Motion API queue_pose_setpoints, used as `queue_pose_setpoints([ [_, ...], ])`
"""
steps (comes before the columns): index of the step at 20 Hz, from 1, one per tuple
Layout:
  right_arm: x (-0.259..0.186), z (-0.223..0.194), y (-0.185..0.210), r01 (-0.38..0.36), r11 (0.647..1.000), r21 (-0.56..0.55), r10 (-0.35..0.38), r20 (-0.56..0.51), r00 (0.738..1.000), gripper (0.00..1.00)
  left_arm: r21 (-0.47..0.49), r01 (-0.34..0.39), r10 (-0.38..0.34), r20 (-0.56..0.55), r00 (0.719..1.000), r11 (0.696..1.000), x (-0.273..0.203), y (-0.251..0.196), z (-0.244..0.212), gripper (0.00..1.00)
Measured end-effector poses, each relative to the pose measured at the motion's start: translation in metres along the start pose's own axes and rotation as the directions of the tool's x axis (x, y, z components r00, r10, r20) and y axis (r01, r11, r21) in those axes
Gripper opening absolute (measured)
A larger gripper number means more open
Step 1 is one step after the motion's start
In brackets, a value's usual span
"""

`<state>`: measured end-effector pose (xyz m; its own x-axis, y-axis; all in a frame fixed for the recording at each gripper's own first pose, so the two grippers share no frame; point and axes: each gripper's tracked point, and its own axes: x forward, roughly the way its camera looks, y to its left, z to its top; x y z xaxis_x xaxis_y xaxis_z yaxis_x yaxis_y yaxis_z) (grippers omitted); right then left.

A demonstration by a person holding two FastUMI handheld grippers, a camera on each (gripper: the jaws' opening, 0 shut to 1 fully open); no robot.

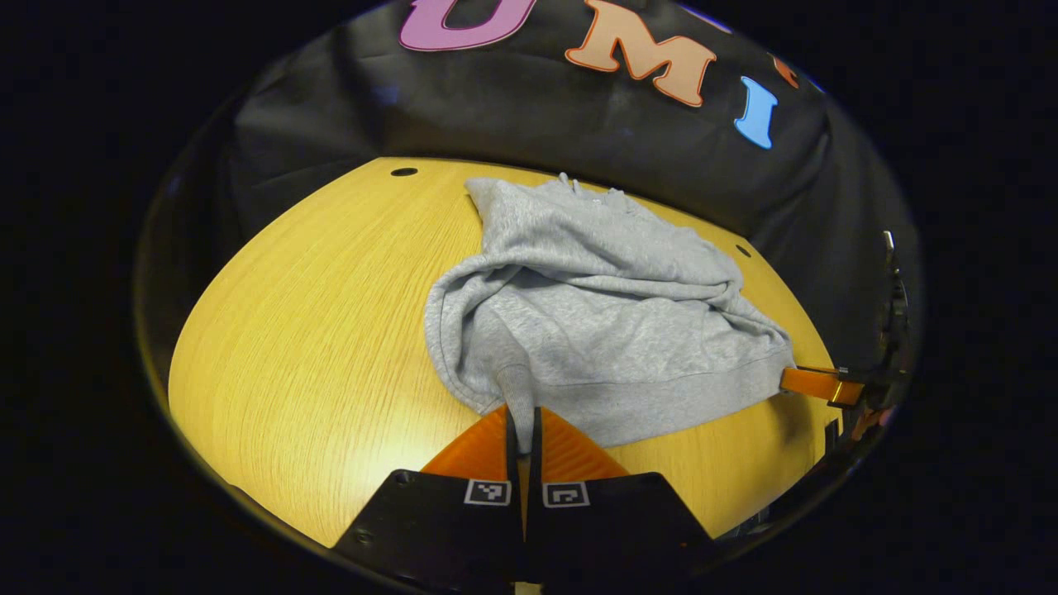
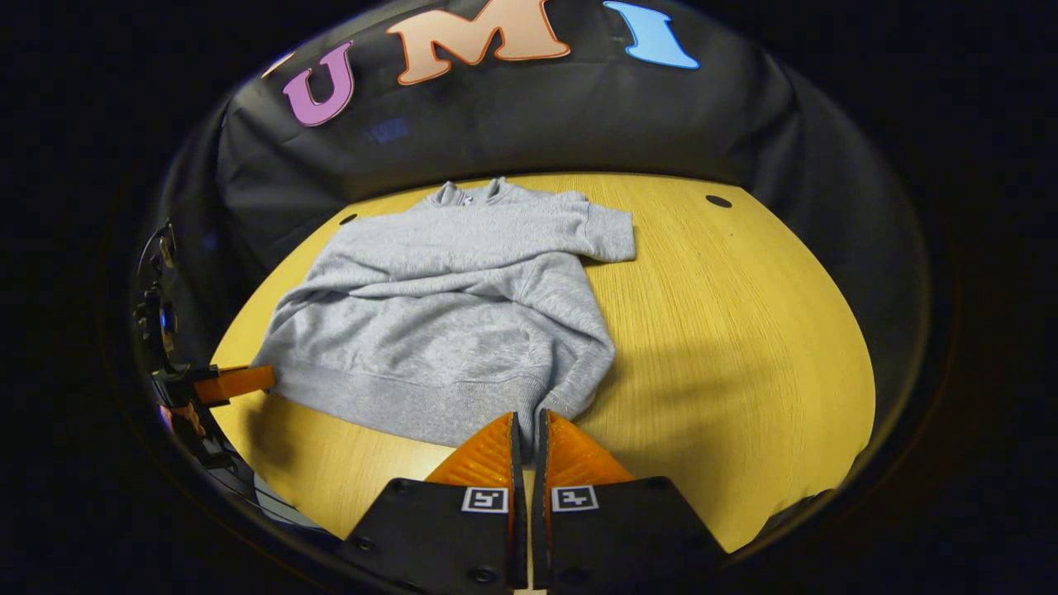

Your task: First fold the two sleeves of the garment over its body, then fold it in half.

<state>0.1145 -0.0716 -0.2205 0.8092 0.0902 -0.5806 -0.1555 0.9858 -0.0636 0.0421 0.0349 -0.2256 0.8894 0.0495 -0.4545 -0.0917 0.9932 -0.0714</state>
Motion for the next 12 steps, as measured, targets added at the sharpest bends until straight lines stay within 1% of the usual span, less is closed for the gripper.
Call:
queue_pose_setpoints([
  [6,-0.001,0.040,0.016,-0.037,0.999,0.018,0.036,0.069,0.997,0.05,-0.064,0.042,-0.036,0.090,0.995,0.997,-0.009,-0.013,0.047,0.00],
  [12,0.012,0.085,0.021,-0.062,0.998,0.026,0.058,0.129,0.990,0.05,-0.067,0.064,-0.052,0.170,0.984,0.996,0.009,-0.024,0.101,0.00],
])
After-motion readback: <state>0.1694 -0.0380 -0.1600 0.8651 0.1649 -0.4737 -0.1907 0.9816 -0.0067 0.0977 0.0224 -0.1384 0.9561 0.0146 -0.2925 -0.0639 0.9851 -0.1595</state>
